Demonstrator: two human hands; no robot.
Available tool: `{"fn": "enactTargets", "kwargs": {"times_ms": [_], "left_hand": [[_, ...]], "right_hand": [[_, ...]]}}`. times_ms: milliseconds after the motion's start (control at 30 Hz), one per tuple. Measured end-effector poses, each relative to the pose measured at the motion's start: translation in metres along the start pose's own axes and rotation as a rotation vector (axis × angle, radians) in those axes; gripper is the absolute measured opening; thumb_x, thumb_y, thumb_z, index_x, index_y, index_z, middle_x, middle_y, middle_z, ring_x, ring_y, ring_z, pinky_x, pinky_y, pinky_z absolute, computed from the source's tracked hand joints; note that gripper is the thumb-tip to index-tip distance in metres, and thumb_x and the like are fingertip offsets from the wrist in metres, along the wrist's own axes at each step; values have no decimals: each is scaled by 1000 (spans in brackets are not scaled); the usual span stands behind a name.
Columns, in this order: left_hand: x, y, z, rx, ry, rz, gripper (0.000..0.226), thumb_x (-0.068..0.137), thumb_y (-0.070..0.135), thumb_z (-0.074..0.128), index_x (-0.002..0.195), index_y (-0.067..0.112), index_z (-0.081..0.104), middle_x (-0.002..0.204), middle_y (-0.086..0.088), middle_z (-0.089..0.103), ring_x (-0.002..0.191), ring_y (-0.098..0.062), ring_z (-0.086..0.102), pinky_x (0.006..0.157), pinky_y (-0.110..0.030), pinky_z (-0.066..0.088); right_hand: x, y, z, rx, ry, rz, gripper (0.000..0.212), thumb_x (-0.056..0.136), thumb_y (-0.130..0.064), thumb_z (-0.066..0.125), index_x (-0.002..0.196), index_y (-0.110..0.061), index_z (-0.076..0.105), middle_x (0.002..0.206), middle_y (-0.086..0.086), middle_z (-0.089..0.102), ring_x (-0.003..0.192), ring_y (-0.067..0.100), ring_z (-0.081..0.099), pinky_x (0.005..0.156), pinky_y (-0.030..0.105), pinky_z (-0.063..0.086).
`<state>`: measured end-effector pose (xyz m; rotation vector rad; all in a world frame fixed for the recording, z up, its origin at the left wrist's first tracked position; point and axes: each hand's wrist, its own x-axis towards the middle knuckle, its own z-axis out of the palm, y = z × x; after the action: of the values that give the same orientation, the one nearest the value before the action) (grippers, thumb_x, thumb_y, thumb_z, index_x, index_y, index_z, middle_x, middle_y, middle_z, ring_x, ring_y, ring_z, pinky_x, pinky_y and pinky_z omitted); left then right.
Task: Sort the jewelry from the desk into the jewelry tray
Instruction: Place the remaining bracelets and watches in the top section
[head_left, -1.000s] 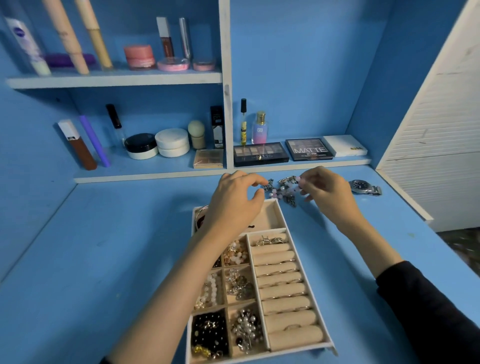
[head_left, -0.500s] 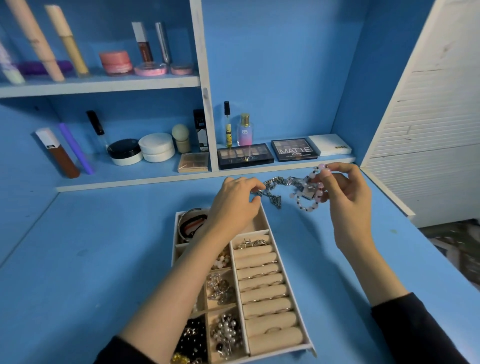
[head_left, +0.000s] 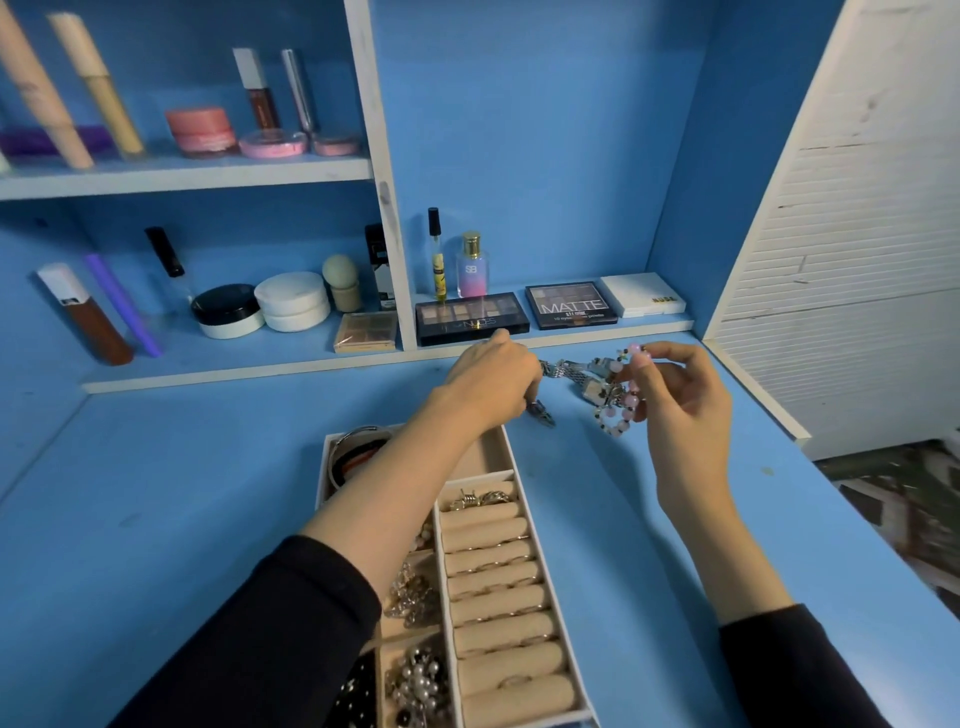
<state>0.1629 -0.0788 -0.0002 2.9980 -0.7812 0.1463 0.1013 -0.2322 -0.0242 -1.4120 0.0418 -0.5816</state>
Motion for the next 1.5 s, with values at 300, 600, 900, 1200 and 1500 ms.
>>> {"fn": "enactTargets", "kwargs": {"times_ms": [300,600,900,1200,1500], "left_hand": [[-5,-15,-11,-386,130,-153,11,89,14,54,95,12,63,88,1,62,80,-14,55,73,-31,48],[-13,-25,-53,-981,390,-373,19,88,6,56,75,19,50,69,-1,60,65,-15,62,63,-29,55],[-19,-17,-104,-1288,508,-342,16,89,1,54,77,12,50,71,-6,61,54,-9,62,63,-24,55],[-29,-9,-172,-1295,666,-230,13,89,1,54,81,10,52,76,-7,62,58,-8,63,65,-20,57],[-35,-13,-232,-1286,798,-165,14,87,-3,52,79,8,52,81,-13,63,69,-19,63,69,-26,57]], "right_hand": [[1,4,0,5,-3,7,8,89,-20,62,87,-13,57,66,-7,67,55,6,54,53,19,41],[0,8,3,-3,-18,3,5,90,-15,61,86,-13,57,70,4,64,63,17,55,56,25,46],[-3,9,5,32,-51,16,3,89,-14,60,87,-13,58,77,13,65,65,19,58,56,25,50],[-7,0,14,138,-65,48,1,90,-8,57,90,-8,58,77,12,65,61,10,61,54,19,51],[-27,10,25,167,-75,116,7,90,-9,56,93,-4,57,83,14,68,72,21,66,58,23,55]]}}
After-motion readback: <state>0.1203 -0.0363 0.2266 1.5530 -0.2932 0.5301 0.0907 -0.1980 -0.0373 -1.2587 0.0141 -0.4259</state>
